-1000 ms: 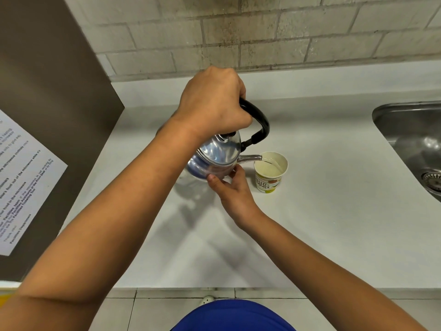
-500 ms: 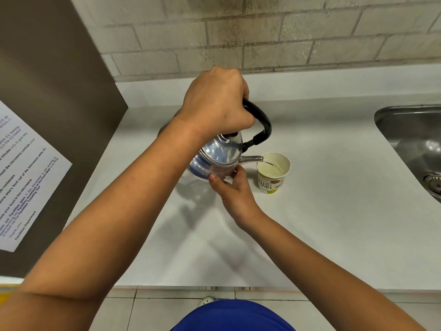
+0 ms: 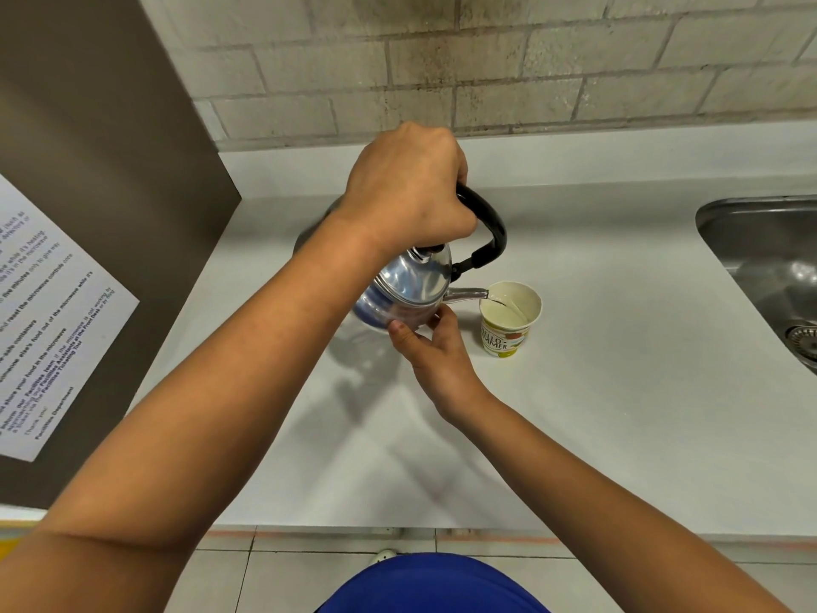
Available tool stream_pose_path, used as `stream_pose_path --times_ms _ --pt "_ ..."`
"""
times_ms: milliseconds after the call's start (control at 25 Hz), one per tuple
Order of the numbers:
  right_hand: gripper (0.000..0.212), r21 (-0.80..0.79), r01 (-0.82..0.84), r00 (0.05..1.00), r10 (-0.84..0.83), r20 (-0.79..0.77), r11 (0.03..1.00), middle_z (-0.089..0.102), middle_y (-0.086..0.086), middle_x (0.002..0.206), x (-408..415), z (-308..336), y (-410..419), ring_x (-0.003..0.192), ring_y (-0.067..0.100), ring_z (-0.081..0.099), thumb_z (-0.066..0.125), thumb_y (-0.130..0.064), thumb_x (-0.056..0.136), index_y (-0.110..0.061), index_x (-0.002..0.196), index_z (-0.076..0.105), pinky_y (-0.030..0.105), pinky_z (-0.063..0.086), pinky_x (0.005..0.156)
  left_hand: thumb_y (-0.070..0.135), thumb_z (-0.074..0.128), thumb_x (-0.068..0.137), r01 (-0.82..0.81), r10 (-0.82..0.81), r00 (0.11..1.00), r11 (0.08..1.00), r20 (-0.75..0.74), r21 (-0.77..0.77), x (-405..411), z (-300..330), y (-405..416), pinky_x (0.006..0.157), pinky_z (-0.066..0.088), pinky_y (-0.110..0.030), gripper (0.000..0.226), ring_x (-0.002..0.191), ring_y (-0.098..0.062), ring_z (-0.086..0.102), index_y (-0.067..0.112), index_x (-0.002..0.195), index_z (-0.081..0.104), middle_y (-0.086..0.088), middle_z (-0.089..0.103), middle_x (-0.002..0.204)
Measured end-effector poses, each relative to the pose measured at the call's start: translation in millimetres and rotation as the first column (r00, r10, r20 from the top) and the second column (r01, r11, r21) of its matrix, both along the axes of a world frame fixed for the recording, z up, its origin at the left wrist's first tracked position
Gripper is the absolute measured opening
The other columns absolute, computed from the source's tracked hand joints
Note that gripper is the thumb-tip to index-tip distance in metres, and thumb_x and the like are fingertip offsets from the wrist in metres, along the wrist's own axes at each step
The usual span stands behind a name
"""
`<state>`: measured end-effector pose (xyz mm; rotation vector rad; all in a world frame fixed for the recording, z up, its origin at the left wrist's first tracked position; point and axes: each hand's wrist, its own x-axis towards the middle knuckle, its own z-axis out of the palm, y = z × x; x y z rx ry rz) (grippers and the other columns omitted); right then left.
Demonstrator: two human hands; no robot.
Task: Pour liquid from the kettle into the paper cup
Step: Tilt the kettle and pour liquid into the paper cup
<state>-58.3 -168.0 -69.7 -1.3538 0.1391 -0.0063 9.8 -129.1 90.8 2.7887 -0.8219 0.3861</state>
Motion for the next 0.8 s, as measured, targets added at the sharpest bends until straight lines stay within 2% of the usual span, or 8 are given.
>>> stream_pose_path --times_ms 560,800 --pt "0.049 0.013 0.003 1.000 -0.003 -0.007 1.000 0.049 -0.012 0.100 -1.8 3.5 2.0 0.074 -0.025 0.054 0.054 0.001 0.086 0.002 0.127 0.028 -0.002 0.044 0.065 0.020 0.062 0.060 0.009 -0.009 1.000 1.000 -0.007 0.006 0.6 1.3 0.3 0.043 0.030 -0.021 0.015 0.062 -0.030 0.055 0.010 0.068 0.069 -0.009 0.057 0.057" --pt "0.049 0.021 0.001 1.000 -0.001 -0.007 1.000 0.048 -0.013 0.101 -1.2 4.7 2.2 0.074 -0.026 0.054 0.054 0.000 0.086 0.002 0.127 0.028 -0.002 0.045 0.067 0.018 0.062 0.060 -0.005 0.006 1.000 1.000 -0.021 0.020 0.2 3.7 0.4 0.043 0.033 -0.021 0.014 0.062 -0.030 0.056 0.010 0.069 0.070 -0.006 0.051 0.053"
